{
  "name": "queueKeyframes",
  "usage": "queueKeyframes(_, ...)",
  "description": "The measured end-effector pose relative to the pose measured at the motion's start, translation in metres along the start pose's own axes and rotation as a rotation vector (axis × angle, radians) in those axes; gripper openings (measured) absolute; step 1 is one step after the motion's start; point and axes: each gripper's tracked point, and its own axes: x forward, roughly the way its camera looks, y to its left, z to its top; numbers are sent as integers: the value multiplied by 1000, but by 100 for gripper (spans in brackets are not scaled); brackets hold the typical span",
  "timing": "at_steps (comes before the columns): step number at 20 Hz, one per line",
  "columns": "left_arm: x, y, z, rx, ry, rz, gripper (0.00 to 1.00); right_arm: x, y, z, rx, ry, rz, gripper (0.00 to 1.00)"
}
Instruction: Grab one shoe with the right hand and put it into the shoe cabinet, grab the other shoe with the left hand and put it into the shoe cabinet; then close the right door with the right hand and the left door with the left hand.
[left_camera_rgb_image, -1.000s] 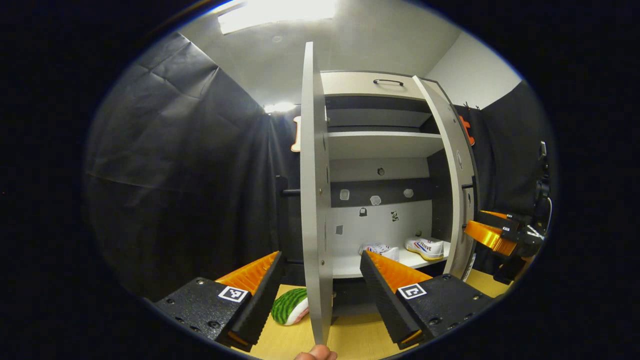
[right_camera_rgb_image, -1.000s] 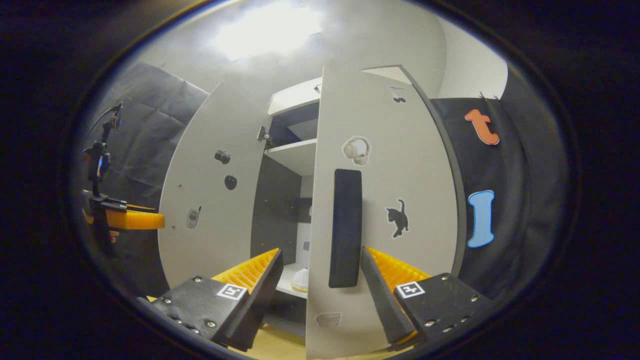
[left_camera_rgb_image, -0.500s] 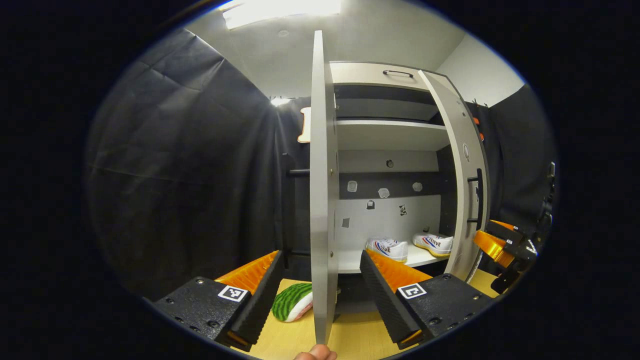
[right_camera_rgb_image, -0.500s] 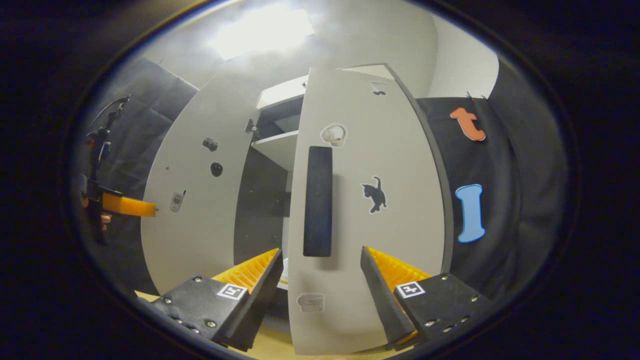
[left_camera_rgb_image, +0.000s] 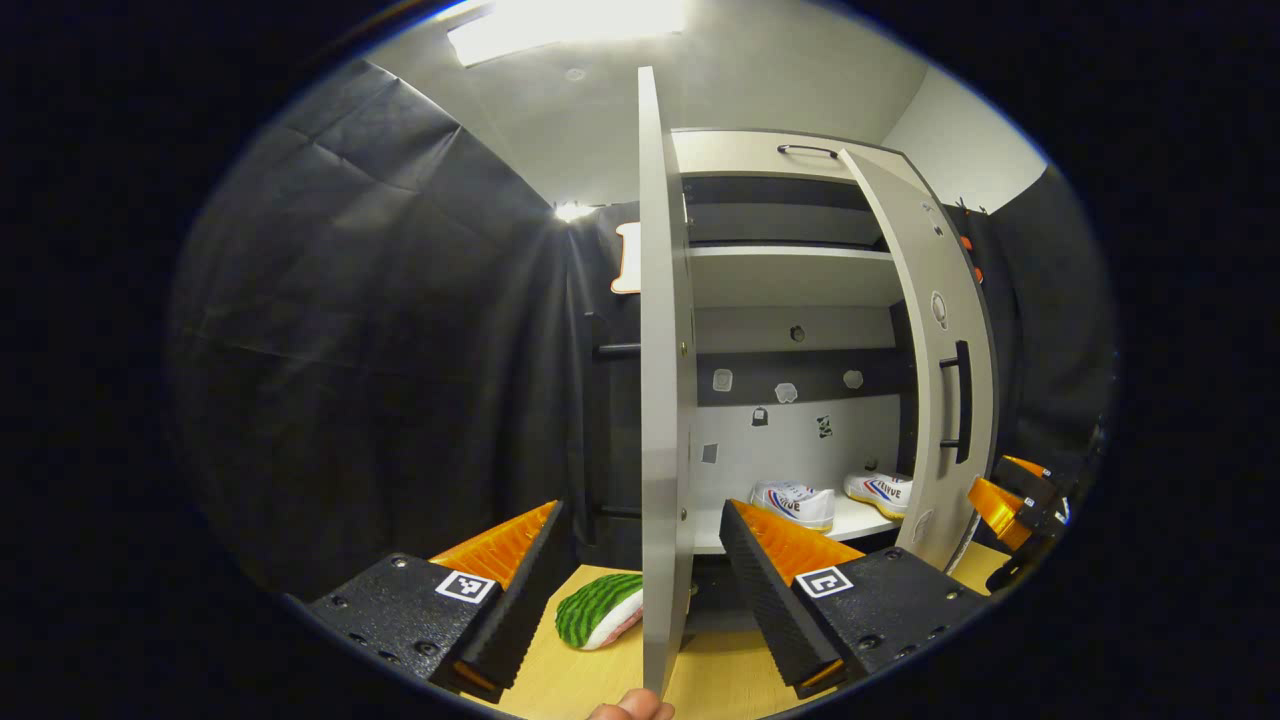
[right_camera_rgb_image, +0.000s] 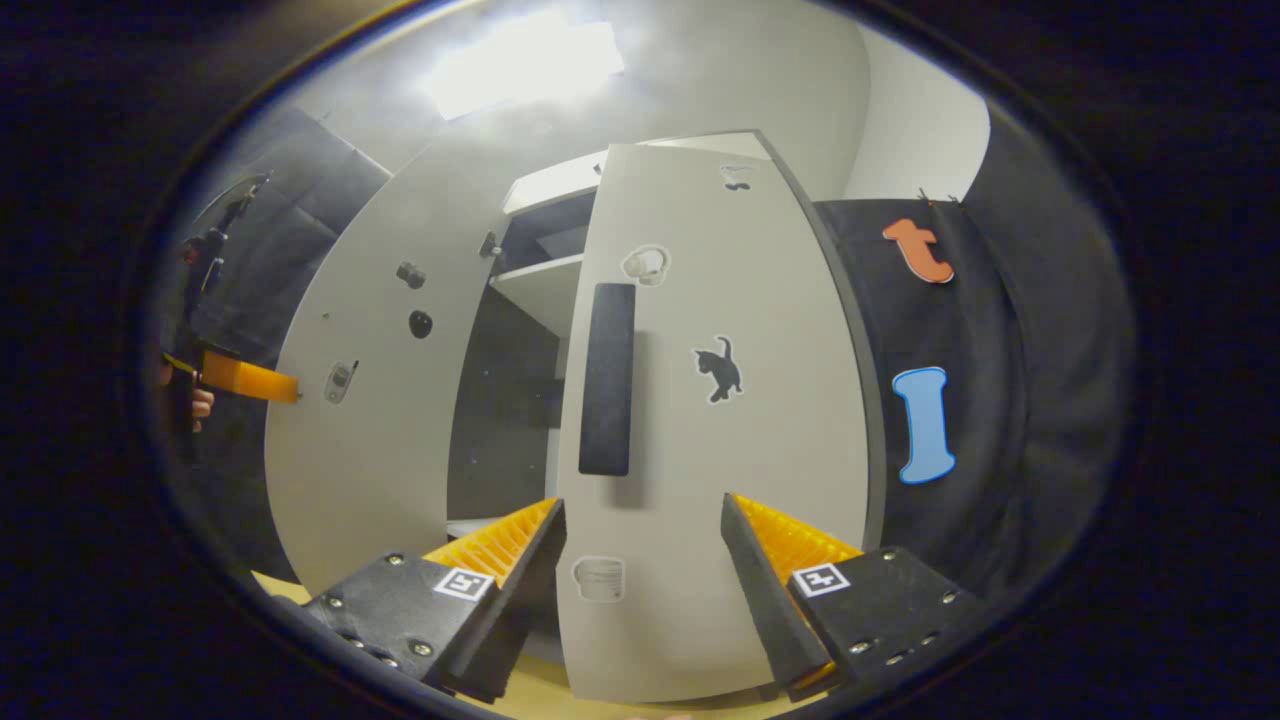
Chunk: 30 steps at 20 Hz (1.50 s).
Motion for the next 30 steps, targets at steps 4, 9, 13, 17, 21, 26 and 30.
queueKeyframes(4,-3,8,0,-2,-15,22,94,-2,0,3,-2,-7,12,93)
queueKeyframes(9,-5,22,0,-24,-27,33,97,-4,5,8,-31,-21,27,93)
queueKeyframes(13,-21,23,7,-18,-43,25,97,-4,7,6,-38,-19,42,93)
queueKeyframes(17,-43,25,28,-6,-102,45,97,-1,9,0,-30,-1,53,91)
queueKeyframes(21,-57,40,56,7,-192,125,98,1,8,-3,-31,8,54,93)
queueKeyframes(26,-58,65,65,14,-239,229,95,-2,10,-3,-31,8,59,93)
queueKeyframes(30,-39,61,45,4,-173,222,89,-4,8,0,-30,2,59,93)
